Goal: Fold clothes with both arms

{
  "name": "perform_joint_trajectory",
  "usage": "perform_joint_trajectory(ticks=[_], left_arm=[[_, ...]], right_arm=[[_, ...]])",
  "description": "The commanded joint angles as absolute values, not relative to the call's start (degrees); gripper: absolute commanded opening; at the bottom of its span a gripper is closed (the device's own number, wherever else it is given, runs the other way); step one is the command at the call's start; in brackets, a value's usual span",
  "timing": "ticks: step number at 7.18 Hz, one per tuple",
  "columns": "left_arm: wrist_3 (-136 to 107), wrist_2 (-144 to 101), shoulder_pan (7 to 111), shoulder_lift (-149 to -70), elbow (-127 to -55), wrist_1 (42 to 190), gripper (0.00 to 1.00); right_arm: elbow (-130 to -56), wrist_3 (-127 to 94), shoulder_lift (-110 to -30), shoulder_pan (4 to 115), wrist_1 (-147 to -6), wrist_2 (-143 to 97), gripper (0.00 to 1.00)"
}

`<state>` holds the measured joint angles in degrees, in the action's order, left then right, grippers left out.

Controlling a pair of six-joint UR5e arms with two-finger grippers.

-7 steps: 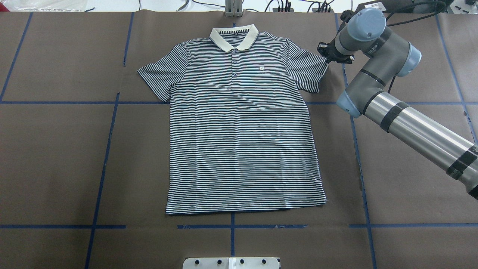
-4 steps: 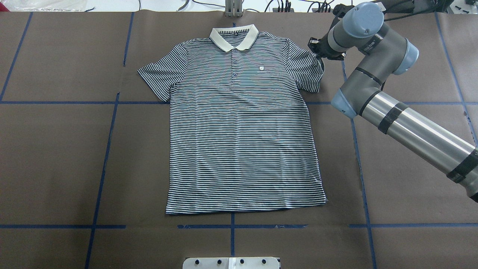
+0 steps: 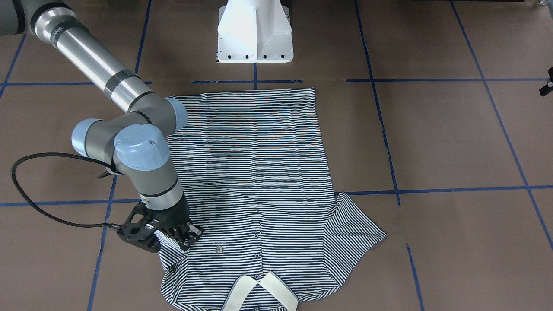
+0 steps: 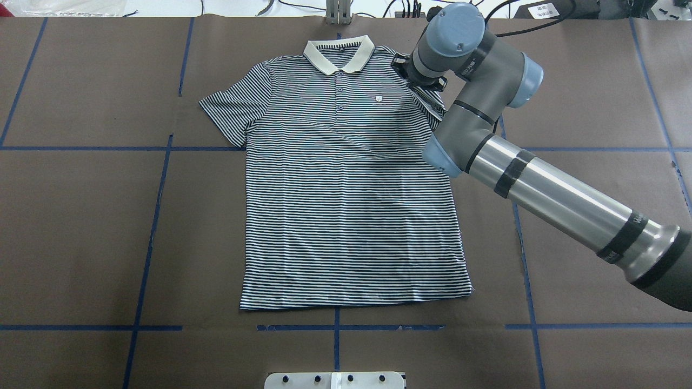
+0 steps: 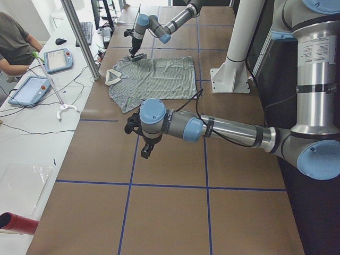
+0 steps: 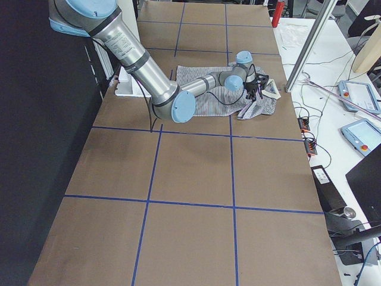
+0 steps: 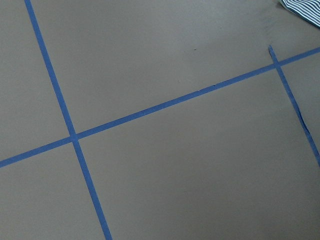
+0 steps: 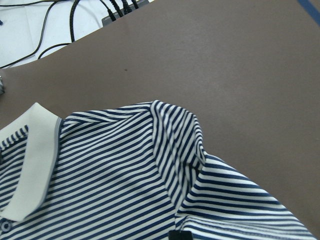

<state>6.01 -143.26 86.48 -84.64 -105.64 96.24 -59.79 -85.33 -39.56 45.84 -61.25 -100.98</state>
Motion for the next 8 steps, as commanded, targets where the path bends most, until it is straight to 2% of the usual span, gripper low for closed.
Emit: perform_joint_trajectory(ticks=[1,3,5,6,7,8], left_arm=[[6.0,-143.3,86.5,-84.6,-105.6,96.2,1.0],[6.0,-143.3,86.5,-84.6,-105.6,96.2,1.0],[6.0,-143.3,86.5,-84.6,-105.7,96.2,1.0],[5.9,-143.3,86.5,-84.6,-106.0,96.2,1.0],[5.8,-143.3,86.4,-84.6,-106.9,96.2,1.0],[5.3,-143.5,86.4,-84.6,-107.0,96.1,1.0]], right_arm=[[-54.2,-85.9,-35.4,45.3,-61.7,-98.1,0.0],[-49.2,-85.9,-31.7,45.2,-61.3,-97.7,0.0],[-48.8,-85.9,-31.4,44.7,-61.3,-97.1,0.0],[-48.3,-85.9,-31.4,43.6,-61.3,-95.8,0.22],[-47.7,-85.9,-31.4,43.4,-61.2,-95.5,0.55],[-47.7,-85.9,-31.4,43.4,-61.3,-95.4,1.0]])
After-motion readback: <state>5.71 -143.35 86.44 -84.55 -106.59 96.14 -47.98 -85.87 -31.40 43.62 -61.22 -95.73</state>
